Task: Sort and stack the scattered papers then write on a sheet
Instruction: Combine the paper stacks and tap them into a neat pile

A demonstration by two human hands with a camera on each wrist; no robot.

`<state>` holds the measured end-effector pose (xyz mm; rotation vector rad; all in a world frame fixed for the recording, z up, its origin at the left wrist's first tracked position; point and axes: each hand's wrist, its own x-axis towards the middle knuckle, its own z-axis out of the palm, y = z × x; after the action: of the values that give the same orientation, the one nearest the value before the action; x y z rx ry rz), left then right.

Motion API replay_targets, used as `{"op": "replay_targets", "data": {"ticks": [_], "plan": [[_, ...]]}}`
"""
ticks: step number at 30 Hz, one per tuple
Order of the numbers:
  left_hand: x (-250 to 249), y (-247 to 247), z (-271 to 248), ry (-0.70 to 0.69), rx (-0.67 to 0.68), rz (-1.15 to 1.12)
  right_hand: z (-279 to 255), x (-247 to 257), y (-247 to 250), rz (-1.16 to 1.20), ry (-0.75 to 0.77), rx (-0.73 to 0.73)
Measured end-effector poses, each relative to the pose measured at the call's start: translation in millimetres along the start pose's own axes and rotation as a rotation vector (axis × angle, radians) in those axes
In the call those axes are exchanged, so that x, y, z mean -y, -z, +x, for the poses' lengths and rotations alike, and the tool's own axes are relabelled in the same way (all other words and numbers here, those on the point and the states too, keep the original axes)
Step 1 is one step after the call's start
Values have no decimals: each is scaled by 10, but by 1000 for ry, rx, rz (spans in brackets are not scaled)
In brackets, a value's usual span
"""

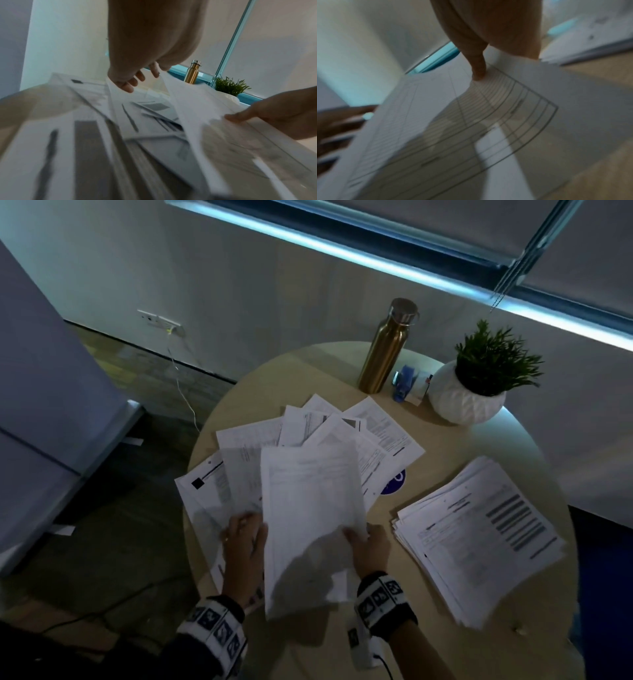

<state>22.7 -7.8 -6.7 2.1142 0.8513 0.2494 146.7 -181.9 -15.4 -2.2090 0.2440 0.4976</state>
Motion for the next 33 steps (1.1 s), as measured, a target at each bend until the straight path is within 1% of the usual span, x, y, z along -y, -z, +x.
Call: {"op": "replay_targets", "data": {"ticks": [2,3,4,6,8,9,12,13,14,15,16,17,18,19,20,21,22,23,24,26,28,29,30,31,33], "plan": [[-68,-30,320,2,-11,-51,131,19,-1,69,-74,-128],[-73,-61,489,29,5,-70,190,53,-1,100,-142,-167],[-95,-92,649,74,44,-75,228,117,7,134,-219,-203],[-82,-190,905,161,159,-20,313,206,1,151,-306,-234],[-99,-284,1046,190,261,95,378,268,-20,149,-300,-201],[-89,-326,1094,167,307,124,407,311,-30,149,-281,-184],[-24,-345,1137,108,570,166,514,363,-2,207,-234,-173],[16,-324,1138,119,648,180,551,370,29,220,-231,-170],[24,-286,1128,154,685,184,588,363,53,198,-230,-157],[58,-254,1118,189,673,176,613,360,76,137,-220,-133],[57,-196,1098,230,602,180,638,348,90,60,-197,-110],[54,-158,1066,304,449,210,663,338,105,-11,-162,-101],[14,-111,1022,410,255,237,684,323,108,-60,-135,-96],[-2,-78,982,523,89,232,692,323,115,-92,-112,-87],[-34,-45,932,619,-4,205,700,321,123,-125,-89,-64],[-48,-40,901,676,-31,192,721,312,115,-163,-62,-29],[-25,-72,899,688,-31,182,739,312,105,-201,-39,18],[-7,-105,910,670,-18,171,754,320,89,-234,-12,60],[-3,-150,941,615,8,166,762,333,64,-248,16,82],[1,-206,1018,421,100,117,748,374,2,-228,49,76],[-56,-223,1071,264,171,-64,716,401,-54,-122,31,68],[-94,-205,1089,267,182,-181,704,409,-74,-82,4,78],[-127,-181,1094,299,186,-271,688,418,-90,-79,-23,99],[-115,-177,1116,344,200,-313,677,418,-108,-95,-37,114],[-118,-165,1126,333,252,-318,673,419,-132,-247,-22,91]]}}
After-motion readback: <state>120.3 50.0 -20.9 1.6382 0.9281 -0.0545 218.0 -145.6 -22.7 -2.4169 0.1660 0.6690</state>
